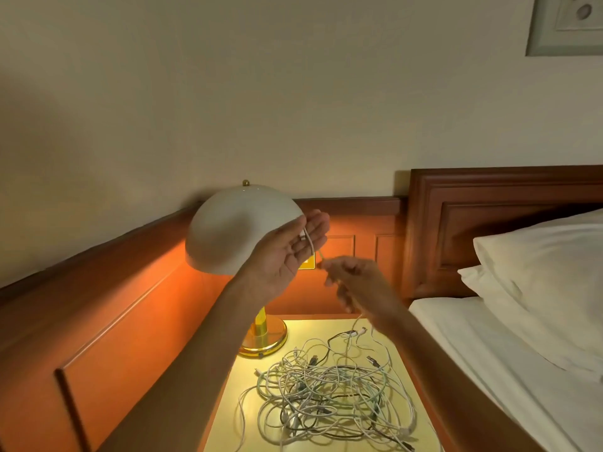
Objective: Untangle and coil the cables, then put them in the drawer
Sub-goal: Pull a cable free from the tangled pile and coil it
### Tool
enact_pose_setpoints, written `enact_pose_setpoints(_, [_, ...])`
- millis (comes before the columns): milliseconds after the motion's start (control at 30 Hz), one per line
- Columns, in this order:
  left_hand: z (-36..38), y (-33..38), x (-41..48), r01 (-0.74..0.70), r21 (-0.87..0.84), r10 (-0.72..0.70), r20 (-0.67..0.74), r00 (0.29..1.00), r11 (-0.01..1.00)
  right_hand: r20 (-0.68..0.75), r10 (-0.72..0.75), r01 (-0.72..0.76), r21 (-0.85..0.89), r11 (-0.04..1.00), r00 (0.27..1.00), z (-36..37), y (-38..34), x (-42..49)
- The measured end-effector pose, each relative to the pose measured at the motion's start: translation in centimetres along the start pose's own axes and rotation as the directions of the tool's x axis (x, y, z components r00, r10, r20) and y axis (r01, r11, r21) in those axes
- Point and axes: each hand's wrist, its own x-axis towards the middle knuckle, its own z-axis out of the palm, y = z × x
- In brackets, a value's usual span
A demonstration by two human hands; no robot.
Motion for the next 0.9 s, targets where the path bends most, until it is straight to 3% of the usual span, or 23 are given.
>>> enact_pose_setpoints(67, [-0.6, -1.0, 1.0, -0.092, 0.022, 0.094, -0.106, 0.990, 0.995, 0.020, 0.008, -0.006, -0.112, 0.994, 1.000, 1.4, 0.9, -1.5])
enact_pose_setpoints(133, [-1.4, -1.9, 1.6, -0.153, 0.237, 0.194, -0.159, 0.968, 0.959, 0.057, -0.055, 0.070, -0.311, 0.948, 0.997, 1.8, 0.4, -1.8])
enact_pose_setpoints(233, [-2.7, -2.7, 1.8, -0.188, 0.687, 0.311, -0.059, 0.948, 0.702, 0.170, -0.205, 0.261, -0.748, 0.610, 0.964, 0.7, -2.2, -0.5])
enact_pose_setpoints(300, [-3.0, -2.4, 1.4, -0.170, 0.846, 0.215, 0.067, 0.974, 0.506, 0.191, -0.264, 0.295, -0.846, 0.444, 0.945, -0.7, -4.7, 0.9])
enact_pose_setpoints(367, [-2.9, -1.6, 0.9, -0.120, 0.888, 0.011, 0.129, 0.992, 0.445, 0.243, -0.306, 0.353, -0.853, 0.385, 0.920, -2.2, -6.9, 2.4])
enact_pose_setpoints(400, [-2.7, -1.0, 0.6, -0.055, 0.868, -0.108, 0.124, 0.986, 0.493, 0.280, -0.298, 0.387, -0.826, 0.409, 0.913, -2.9, -7.8, 3.0])
enact_pose_setpoints(467, [-2.4, 0.3, -0.1, 0.098, 0.756, -0.293, 0.128, 0.948, 0.647, 0.323, -0.249, 0.408, -0.721, 0.560, 0.913, -4.0, -8.8, 4.3])
enact_pose_setpoints(567, [-1.8, 2.2, -1.2, 0.188, 0.570, -0.338, 0.168, 0.926, 0.800, 0.303, -0.231, 0.353, -0.451, 0.819, 0.924, -4.7, -8.2, 5.1])
enact_pose_setpoints(633, [-1.5, 2.4, -1.9, 0.198, 0.503, -0.315, 0.160, 0.935, 0.842, 0.263, -0.215, 0.277, -0.225, 0.934, 0.940, -4.2, -6.2, 4.9])
enact_pose_setpoints(733, [-0.8, 1.8, -1.8, 0.148, 0.230, -0.175, 0.102, 0.979, 0.962, 0.096, -0.109, 0.109, 0.011, 0.994, 0.989, -2.1, -2.6, 3.2])
enact_pose_setpoints(833, [-0.5, 1.1, -0.3, 0.019, -0.125, -0.020, -0.005, 1.000, 0.992, -0.007, -0.033, 0.034, 0.066, 0.997, 0.999, 0.7, 0.3, 0.5])
enact_pose_setpoints(900, [-0.4, 0.1, 0.9, -0.100, -0.090, 0.090, -0.108, 0.990, 0.991, 0.019, -0.015, 0.014, 0.036, 0.999, 1.000, 2.1, 1.0, -0.9])
